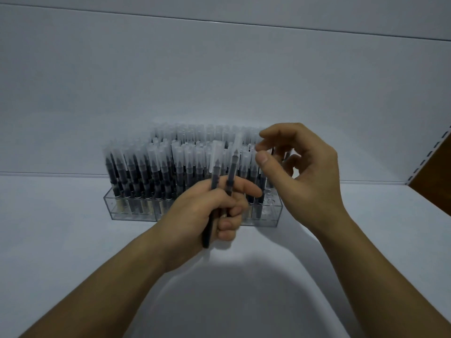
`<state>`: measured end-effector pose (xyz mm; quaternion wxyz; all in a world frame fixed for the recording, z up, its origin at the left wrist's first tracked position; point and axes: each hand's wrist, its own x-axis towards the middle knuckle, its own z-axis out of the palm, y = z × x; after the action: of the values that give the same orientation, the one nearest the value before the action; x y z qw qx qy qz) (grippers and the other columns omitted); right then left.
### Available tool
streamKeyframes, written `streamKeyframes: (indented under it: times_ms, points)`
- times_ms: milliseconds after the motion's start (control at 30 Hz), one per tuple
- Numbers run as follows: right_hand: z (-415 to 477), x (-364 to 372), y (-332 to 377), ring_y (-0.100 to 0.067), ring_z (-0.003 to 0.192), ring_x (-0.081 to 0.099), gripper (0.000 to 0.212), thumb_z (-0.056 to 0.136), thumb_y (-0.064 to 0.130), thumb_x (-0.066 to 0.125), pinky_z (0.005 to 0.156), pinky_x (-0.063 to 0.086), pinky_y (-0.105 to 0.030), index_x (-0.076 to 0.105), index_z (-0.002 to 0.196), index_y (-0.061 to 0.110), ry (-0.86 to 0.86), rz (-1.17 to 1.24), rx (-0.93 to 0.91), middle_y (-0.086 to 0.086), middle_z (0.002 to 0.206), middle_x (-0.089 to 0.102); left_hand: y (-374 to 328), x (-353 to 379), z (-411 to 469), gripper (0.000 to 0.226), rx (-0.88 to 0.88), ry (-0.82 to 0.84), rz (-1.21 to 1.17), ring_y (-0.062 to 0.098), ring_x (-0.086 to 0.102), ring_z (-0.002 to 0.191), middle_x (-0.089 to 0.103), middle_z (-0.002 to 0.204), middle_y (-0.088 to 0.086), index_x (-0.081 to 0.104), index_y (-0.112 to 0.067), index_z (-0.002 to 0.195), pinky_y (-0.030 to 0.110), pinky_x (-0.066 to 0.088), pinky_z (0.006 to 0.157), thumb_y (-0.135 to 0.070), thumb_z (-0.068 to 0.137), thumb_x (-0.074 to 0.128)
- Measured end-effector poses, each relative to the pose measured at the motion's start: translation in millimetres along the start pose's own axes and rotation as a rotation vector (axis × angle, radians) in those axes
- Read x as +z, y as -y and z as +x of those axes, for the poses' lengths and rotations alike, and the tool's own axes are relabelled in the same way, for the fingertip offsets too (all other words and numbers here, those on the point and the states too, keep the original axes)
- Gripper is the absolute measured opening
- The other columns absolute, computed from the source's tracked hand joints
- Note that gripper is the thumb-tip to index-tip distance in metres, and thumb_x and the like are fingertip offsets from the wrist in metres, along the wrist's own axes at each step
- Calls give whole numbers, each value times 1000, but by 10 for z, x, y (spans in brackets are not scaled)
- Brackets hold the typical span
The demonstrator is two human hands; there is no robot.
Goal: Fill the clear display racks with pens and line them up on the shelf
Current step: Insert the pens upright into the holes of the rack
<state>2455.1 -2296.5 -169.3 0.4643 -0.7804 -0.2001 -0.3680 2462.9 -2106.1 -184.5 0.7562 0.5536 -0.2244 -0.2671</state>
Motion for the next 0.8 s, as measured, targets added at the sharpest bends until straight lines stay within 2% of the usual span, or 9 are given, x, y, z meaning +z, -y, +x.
streamKeyframes:
  times_ms: [133,200,333,433,500,567,633,700,800]
  points:
    - [-6,46,81,-23,89,70,27,90,5,76,73,58,-31,67,115,9,74,174,61,-2,94,72,23,28,-8,28,-22,51,37,16,39,58,49,73,10,69,-10,99,32,26,55,-5,83,46]
    - [-5,58,93,-23,87,69,28,88,3,76,73,59,-30,67,114,9,82,203,80,-5,92,71,34,30,-15,23,3,55,117,17,41,60,52,76,13,64,-3,100,32,31,55,-4,87,45]
    - [-7,54,103,-34,88,70,27,89,-2,75,71,63,-46,67,112,7,77,307,150,-18,93,70,59,31,-23,22,87,-39,412,18,55,67,63,77,6,63,2,95,30,45,61,1,101,42]
    - [4,41,107,-32,94,73,26,90,-10,68,73,62,-35,65,110,5,43,338,171,-19,94,73,66,50,-13,27,123,-149,495,18,68,88,73,95,3,68,-9,107,29,54,74,1,101,43]
    - [29,19,104,-24,96,75,26,89,-11,62,74,61,-32,64,109,6,-2,368,192,-14,93,76,94,46,-9,30,195,-204,602,12,68,99,73,105,-3,68,-21,115,31,55,85,-6,104,45]
    - [62,-14,82,-18,92,75,25,88,-9,59,70,59,-30,63,108,6,-80,384,209,-13,90,76,132,18,-19,29,322,-235,803,12,65,99,69,106,-6,66,-30,118,37,56,85,-19,103,44]
    - [89,-60,48,-17,87,73,22,89,-5,58,66,57,-33,63,107,7,-176,367,219,-11,88,76,159,0,-25,30,400,-223,1010,14,62,99,63,109,-7,65,-25,117,42,53,85,-20,97,43]
    - [106,-100,-3,-20,85,72,17,93,-1,59,65,56,-41,64,105,9,-252,303,210,-10,87,75,193,-10,-16,35,424,-175,1179,9,57,105,57,115,-13,63,-24,122,36,49,88,-18,94,42]
    - [115,-139,-74,-22,86,72,16,96,-1,60,64,54,-43,64,104,12,-320,179,192,-8,88,75,247,-22,3,49,392,-95,1385,4,45,121,48,129,-17,56,-23,136,32,42,101,-24,92,35]
